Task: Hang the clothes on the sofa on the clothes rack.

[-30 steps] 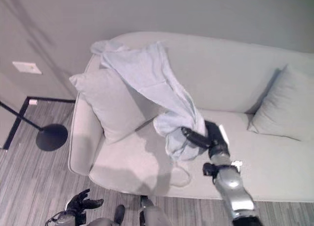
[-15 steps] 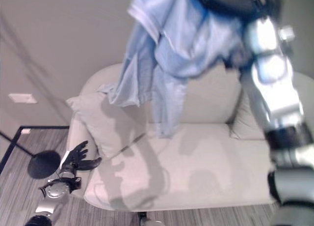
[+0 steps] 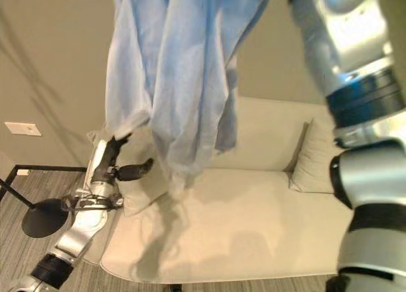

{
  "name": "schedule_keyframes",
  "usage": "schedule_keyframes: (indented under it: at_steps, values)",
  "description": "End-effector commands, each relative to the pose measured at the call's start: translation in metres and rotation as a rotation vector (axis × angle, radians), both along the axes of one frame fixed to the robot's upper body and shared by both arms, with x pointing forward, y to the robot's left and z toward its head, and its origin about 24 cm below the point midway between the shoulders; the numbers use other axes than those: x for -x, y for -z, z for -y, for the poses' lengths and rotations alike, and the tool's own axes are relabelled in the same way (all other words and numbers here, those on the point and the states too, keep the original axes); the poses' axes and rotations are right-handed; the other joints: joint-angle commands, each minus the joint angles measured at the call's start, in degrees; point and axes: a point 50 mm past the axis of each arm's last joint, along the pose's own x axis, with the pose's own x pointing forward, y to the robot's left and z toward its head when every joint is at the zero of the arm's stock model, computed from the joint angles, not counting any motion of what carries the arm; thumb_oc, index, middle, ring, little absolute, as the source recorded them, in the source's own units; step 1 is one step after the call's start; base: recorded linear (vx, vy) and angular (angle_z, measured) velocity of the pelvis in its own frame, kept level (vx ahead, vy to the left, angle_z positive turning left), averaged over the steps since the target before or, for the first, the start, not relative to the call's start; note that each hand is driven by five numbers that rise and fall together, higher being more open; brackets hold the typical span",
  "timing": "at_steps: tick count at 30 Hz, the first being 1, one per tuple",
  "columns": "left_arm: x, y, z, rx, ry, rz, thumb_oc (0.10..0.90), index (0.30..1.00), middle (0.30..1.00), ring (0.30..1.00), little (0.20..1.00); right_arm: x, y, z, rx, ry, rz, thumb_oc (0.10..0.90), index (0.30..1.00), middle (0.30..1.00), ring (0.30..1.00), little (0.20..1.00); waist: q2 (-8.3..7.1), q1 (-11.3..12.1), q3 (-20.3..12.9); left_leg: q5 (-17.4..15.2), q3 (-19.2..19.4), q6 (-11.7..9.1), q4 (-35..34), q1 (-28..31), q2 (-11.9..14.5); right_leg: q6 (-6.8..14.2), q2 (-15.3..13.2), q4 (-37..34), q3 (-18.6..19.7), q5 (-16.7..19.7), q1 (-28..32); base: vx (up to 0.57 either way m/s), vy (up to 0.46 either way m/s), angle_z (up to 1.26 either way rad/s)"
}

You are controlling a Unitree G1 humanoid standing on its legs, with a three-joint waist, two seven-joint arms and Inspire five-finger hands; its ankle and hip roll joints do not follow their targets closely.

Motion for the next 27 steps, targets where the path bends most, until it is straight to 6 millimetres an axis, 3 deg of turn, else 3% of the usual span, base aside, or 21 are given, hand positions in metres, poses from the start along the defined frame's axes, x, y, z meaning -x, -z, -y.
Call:
schedule_keyframes:
  at_steps: [1,7,9,12,14,16,19,22,27]
  values:
    - [0.000,-0.041,-0.011,0.033,0.007,0.198,0.800,0.900,0.900,0.900,0.900,0.027,-0.035,0.024,-0.139,0.018,0.155,0.400,0.300,0.300,0.300,0.300,0.50,0.7,-5.4,-0.2,-1.4,-2.3,-1.7,-3.4,4.8,5.9,-3.1,0.4,0.5,-8.4,5.7,0.00,0.000,0.00]
    - [0.023,-0.054,-0.038,-0.052,-0.103,0.294,0.800,0.900,0.900,0.900,0.900,0.037,-0.009,0.033,-0.085,0.000,0.169,0.400,0.300,0.300,0.300,0.300,0.80,1.6,-4.8,-0.1,-1.7,-2.2,-1.7,-3.3,4.9,5.8,-3.2,0.3,0.1,-8.7,6.0,0.00,0.000,0.00]
    - [0.044,-0.054,-0.055,-0.045,-0.124,0.276,0.800,0.900,0.900,0.900,0.900,0.041,0.008,0.042,-0.044,0.016,0.153,0.400,0.300,0.300,0.300,0.300,1.10,2.5,-4.5,-0.1,-2.1,-2.2,-1.7,-3.3,4.9,5.8,-3.4,0.3,-0.5,-8.9,6.3,0.00,0.000,0.13]
    - [0.058,-0.018,-0.074,-0.039,-0.092,0.052,0.800,0.900,0.900,0.900,0.900,0.040,0.007,0.057,-0.079,0.051,0.139,0.400,0.300,0.300,0.300,0.300,1.29,3.5,-4.1,0.0,-2.5,-2.1,-1.7,-3.2,4.7,6.0,-3.7,0.3,-1.1,-9.0,6.7,-0.01,0.022,0.15]
    - [0.069,0.031,-0.099,-0.142,-0.161,-0.198,0.800,0.900,0.900,0.900,0.900,0.040,-0.008,0.066,-0.119,0.058,0.149,0.400,0.300,0.300,0.300,0.300,1.55,3.7,-3.7,0.2,-2.5,-2.0,-1.7,-3.3,4.6,6.2,-4.0,0.3,-1.4,-8.8,6.7,-0.01,0.049,0.13]
    - [0.080,0.045,-0.109,-0.137,-0.198,-0.274,0.800,0.900,0.900,0.900,0.900,0.043,-0.011,0.069,-0.138,0.053,0.164,0.400,0.300,0.300,0.300,0.300,1.86,4.0,-3.5,0.2,-2.6,-1.8,-1.7,-3.4,4.5,6.4,-4.1,0.3,-1.5,-8.7,6.7,-0.01,0.025,0.04]
    - [0.086,0.047,-0.119,-0.116,-0.254,-0.286,0.800,0.900,0.900,0.900,0.900,0.045,-0.010,0.071,-0.146,0.050,0.170,0.400,0.300,0.300,0.300,0.300,1.99,4.3,-3.4,0.2,-2.8,-1.7,-1.7,-3.6,4.3,6.5,-4.3,0.3,-1.7,-8.7,6.6,0.00,0.000,0.00]
    - [0.084,0.036,-0.122,-0.123,-0.284,-0.223,0.800,0.900,0.900,0.900,0.900,0.043,-0.006,0.070,-0.141,0.044,0.157,0.400,0.300,0.300,0.300,0.300,1.95,4.5,-3.3,0.2,-3.0,-1.6,-1.7,-3.5,4.1,6.5,-4.5,0.3,-1.9,-8.7,6.7,0.00,0.000,0.00]
    - [0.069,0.009,-0.108,-0.133,-0.278,-0.056,0.800,0.900,0.900,0.900,0.900,0.040,0.009,0.056,-0.090,-0.017,0.120,0.400,0.300,0.300,0.300,0.300,1.73,4.2,-3.2,0.2,-2.8,-1.6,-1.7,-3.4,4.1,6.4,-4.7,0.4,-1.9,-8.8,6.8,-0.01,0.004,0.01]
